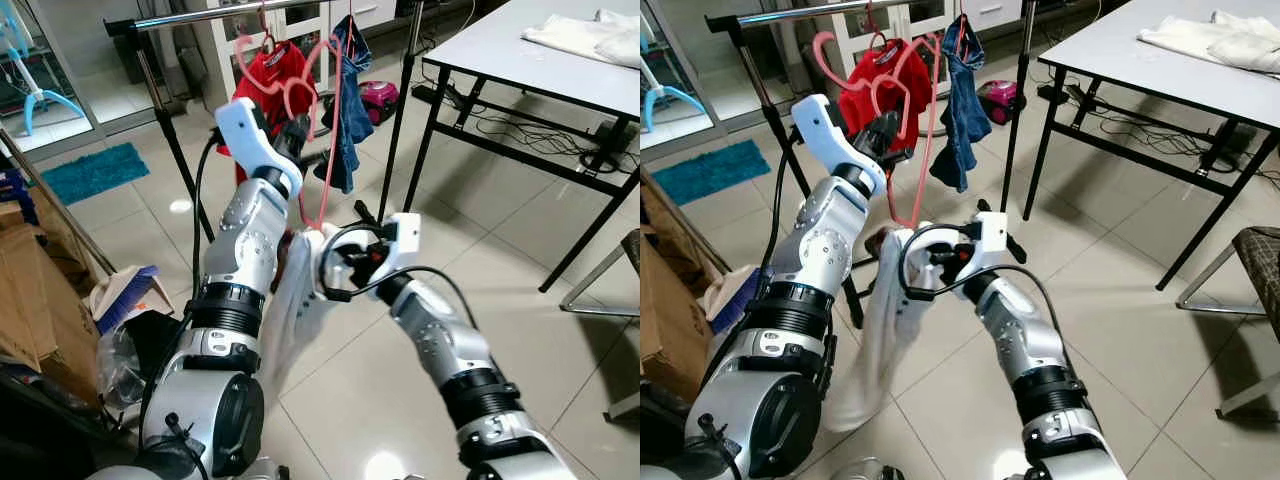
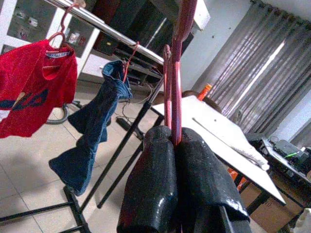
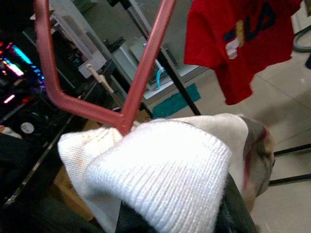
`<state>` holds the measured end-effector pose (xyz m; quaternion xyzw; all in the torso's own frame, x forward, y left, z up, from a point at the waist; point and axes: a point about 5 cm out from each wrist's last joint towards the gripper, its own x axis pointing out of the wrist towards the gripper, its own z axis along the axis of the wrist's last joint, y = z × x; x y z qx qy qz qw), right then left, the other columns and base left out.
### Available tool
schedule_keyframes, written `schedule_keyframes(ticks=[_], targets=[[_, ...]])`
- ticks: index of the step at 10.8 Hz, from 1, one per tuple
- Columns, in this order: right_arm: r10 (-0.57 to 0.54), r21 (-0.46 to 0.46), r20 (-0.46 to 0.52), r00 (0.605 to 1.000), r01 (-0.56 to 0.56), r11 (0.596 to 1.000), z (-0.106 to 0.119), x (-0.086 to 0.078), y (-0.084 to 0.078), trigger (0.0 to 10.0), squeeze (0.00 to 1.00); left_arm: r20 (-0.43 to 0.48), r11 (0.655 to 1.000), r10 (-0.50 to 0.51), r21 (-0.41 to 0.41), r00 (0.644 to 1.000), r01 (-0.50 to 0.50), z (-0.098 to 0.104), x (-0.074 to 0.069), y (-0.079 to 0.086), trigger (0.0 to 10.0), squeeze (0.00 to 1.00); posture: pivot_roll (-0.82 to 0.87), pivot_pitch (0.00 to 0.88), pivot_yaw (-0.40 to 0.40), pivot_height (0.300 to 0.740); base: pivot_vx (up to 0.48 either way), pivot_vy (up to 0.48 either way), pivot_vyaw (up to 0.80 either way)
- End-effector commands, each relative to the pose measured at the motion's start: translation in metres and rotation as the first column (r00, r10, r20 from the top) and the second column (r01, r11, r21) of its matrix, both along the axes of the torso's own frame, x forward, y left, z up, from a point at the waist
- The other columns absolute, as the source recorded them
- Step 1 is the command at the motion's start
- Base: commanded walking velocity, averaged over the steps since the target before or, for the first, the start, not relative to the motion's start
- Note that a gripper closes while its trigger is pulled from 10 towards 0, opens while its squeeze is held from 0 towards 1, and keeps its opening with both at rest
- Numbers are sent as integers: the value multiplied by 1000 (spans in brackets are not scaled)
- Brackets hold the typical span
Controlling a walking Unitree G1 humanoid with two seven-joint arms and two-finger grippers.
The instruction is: Hang hanger
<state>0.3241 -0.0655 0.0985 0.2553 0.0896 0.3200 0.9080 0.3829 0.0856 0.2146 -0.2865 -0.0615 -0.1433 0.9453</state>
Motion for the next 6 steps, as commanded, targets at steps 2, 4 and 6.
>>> schedule_keyframes(ticks=[2, 4, 6], targets=[[19, 8, 31, 999, -20, 1000, 11, 6, 9, 10000, 0, 39, 1000, -12, -20, 999, 13, 17, 0, -3, 10000, 0, -21, 0, 55, 740, 0, 0, 0], [24, 10, 29, 999, -25, 1000, 14, 10, 20, 10000, 0, 34, 1000, -21, -21, 999, 22, 17, -2, -3, 10000, 0, -18, 0, 55, 740, 0, 0, 0], [19, 85, -61, 998, -13, 996, 13, 13, 28, 10000, 0, 37, 999, -25, -19, 999, 26, 19, -3, -4, 10000, 0, -18, 0, 55, 740, 0, 0, 0]])
